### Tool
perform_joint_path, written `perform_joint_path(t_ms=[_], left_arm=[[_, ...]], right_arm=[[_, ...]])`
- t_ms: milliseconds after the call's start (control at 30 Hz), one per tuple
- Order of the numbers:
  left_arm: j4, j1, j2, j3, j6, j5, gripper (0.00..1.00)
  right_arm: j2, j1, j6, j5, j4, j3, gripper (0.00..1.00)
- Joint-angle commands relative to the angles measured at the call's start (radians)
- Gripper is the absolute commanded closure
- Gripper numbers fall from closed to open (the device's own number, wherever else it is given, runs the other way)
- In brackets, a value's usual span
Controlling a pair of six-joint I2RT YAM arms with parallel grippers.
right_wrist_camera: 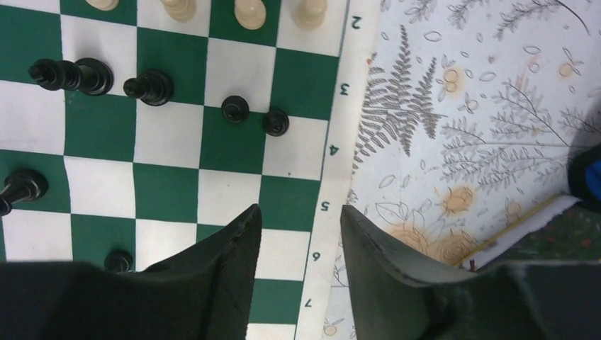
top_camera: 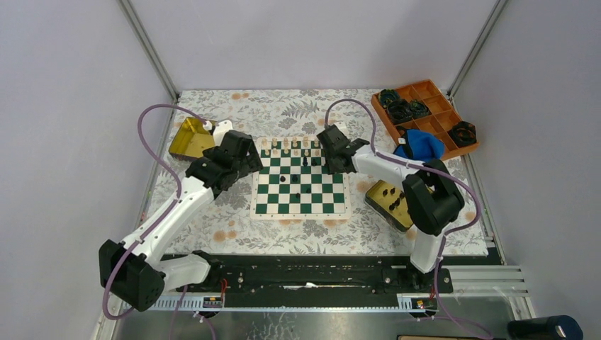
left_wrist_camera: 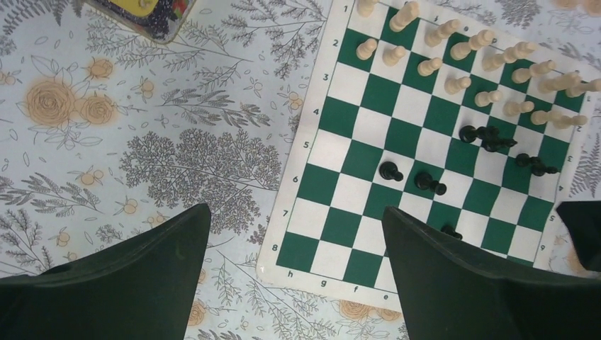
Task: Set up the chess pieces on the board
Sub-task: Pick up the chess piece from the chessboard.
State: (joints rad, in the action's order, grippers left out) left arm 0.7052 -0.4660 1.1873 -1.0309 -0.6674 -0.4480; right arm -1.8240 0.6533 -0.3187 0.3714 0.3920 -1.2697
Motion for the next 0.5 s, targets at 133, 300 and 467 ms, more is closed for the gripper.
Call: perform_joint_path(t_ms=[133, 300, 467], left_arm=[[-0.058, 0.029, -0.056, 0.021, 0.058, 0.015, 0.01], [-0.059, 0.037, -0.056, 0.029, 0.062, 0.015, 0.01], [-0.068, 0.045, -0.05, 0.028, 0.074, 0.022, 0.01]], right_arm=[[-0.085, -0.015, 0.039, -0.039, 0.006, -0.111, 0.44], [-0.115, -0.033, 0.043, -0.048, 0.002, -0.137, 0.45], [-0.133, -0.055, 0.043, -0.068, -0.009, -0.151, 0.5]])
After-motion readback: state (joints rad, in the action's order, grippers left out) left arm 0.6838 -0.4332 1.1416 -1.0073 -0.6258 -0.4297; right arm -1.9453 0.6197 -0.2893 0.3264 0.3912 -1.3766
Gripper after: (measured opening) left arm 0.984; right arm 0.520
